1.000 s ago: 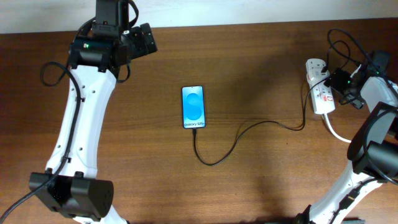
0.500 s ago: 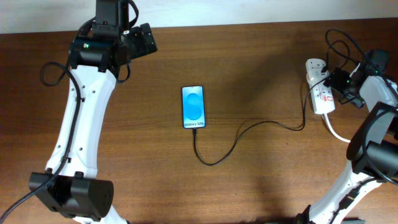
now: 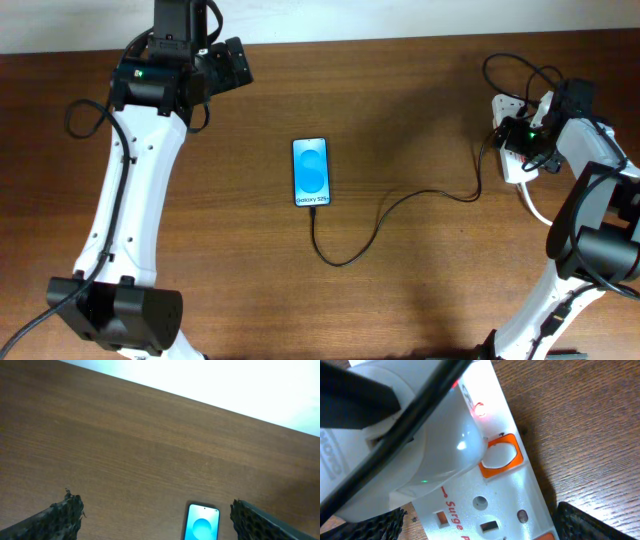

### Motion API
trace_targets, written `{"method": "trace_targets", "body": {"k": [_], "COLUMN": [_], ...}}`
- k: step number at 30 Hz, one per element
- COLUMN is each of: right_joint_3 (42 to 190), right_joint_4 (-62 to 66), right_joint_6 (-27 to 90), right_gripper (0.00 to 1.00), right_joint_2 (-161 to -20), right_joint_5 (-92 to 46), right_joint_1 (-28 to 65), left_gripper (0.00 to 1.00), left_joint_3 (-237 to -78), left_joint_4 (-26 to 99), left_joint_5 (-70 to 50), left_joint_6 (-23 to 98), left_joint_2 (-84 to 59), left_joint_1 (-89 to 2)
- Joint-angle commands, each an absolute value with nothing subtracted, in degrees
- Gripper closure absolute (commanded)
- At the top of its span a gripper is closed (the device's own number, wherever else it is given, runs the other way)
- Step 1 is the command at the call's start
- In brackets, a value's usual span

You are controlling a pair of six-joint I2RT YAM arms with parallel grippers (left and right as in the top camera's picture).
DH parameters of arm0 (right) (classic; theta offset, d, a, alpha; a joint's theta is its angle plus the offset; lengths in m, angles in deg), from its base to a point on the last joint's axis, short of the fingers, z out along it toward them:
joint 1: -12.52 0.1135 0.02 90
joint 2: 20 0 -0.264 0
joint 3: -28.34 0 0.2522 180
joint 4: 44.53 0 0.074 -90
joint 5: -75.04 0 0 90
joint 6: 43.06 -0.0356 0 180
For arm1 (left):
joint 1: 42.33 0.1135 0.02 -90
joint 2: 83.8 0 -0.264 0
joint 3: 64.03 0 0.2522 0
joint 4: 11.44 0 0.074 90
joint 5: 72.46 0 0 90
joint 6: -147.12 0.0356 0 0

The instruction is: Plug charger to phone and switch on socket

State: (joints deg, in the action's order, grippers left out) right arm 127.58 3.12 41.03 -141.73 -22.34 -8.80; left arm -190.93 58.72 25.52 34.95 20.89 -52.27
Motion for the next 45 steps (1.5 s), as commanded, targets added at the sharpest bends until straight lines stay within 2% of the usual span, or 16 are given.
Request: {"method": "trace_targets", "body": {"k": [1,3,6,11,18,21,25,28,40,45], "right_joint_3": [126.7,126.7,126.7,126.7,126.6,123.7,112.4,110.9,110.9,110.9], "right_joint_4": [4.6,6.6,8.4,13.4,31.4,35.3,41.9,54.7,55.6,48.2], "right_joint_6": [38.3,33.8,33.8,33.8,34.7,34.7,34.4,34.5,34.5,34.4], "right_gripper": [0.02,0.02,0.02,0.02,0.02,0.02,0.02,0.02,0.02,0.02], "right_joint_2": [-141.5,-136.3,-129.7,-120.0,-100.2,-90.6,-76.6,-76.0,-82.0,-82.0], "right_joint_5": [-31.4,-23.9,-20.0,-20.3,-20.4,-20.6,-35.1,-37.2,-36.0,-35.9], "right_joint_1": [-6.0,-6.7,-9.0,-14.2,-14.4,-14.4,-14.4,-14.4,-14.0,1.0], "left_gripper": [0.01,0.01,0.01,0.01,0.01,0.01,0.01,0.01,0.01,0.01], "left_joint_3": [-190.9,-190.9,-190.9,-190.9,-190.9,-190.9,-190.9,-190.9,-190.9,-190.9], "left_joint_4": [58.8,58.8,58.8,58.8,58.8,58.8,58.8,58.8,58.8,58.8], "left_joint_5": [26.2,26.2,26.2,26.2,26.2,26.2,26.2,26.2,26.2,26.2], "left_joint_6": [34.2,34.2,34.2,34.2,34.2,34.2,34.2,34.2,34.2,34.2], "left_joint_2": [21.2,21.2,21.2,21.2,21.2,21.2,21.2,21.2,21.2,21.2], "left_joint_1": [-52.3,-52.3,-52.3,-52.3,-52.3,-52.3,-52.3,-52.3,-52.3,-52.3]}}
